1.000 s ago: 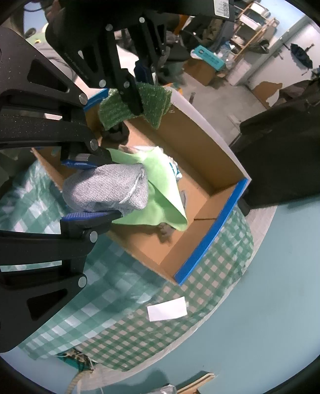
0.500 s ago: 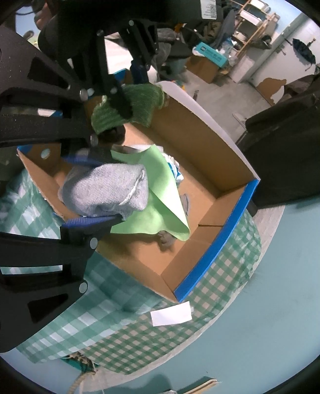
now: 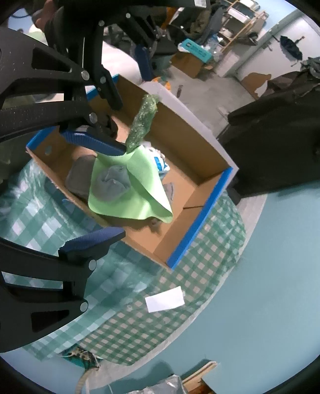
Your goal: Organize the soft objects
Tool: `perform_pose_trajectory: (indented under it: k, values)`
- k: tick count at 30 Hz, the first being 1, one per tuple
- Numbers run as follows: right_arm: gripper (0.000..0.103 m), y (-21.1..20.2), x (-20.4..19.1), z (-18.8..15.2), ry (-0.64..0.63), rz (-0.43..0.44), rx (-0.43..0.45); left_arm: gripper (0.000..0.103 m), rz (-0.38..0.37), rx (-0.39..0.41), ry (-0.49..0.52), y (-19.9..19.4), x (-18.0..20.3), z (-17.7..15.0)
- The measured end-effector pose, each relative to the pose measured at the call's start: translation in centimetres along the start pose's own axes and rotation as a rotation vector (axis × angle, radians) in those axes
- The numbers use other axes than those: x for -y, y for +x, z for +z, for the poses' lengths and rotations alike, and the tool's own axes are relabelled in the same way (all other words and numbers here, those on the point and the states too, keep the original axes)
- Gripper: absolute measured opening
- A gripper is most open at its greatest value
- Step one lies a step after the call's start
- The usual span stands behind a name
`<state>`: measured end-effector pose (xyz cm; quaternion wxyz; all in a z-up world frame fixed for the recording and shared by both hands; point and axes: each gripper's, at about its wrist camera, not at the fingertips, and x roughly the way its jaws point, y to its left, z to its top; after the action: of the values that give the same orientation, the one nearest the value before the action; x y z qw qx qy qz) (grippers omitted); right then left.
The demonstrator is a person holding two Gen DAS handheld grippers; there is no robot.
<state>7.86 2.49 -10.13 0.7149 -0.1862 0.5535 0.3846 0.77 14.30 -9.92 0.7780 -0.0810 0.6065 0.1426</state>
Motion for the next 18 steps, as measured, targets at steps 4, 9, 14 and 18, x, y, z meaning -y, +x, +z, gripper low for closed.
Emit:
perform_pose_trajectory:
  k: [4, 9, 14, 18]
  values:
    - [0.062, -1.6, 0.5, -0.4, 0.01, -0.005, 0.029, 0.065, 0.024, 0.051, 0.039, -2.5, 0.9, 0.0]
    - [0.062, -3.7, 1.6, -1.1, 0.046, -0.007, 0.061, 0.07, 0.01, 0.098, 0.06, -5.3, 2.0, -0.4]
    - [0.063, -5.9, 2.8, -1.9, 0.077, -0.012, 0.096, 0.079, -0.004, 0.145, 0.056, -7.9, 2.8, -0.2]
    - [0.064, -7.7, 3.5, -2.4, 0.099, -0.032, 0.13, 0.079, -0.027, 0.165, 0.057, -9.3, 3.4, -0.1]
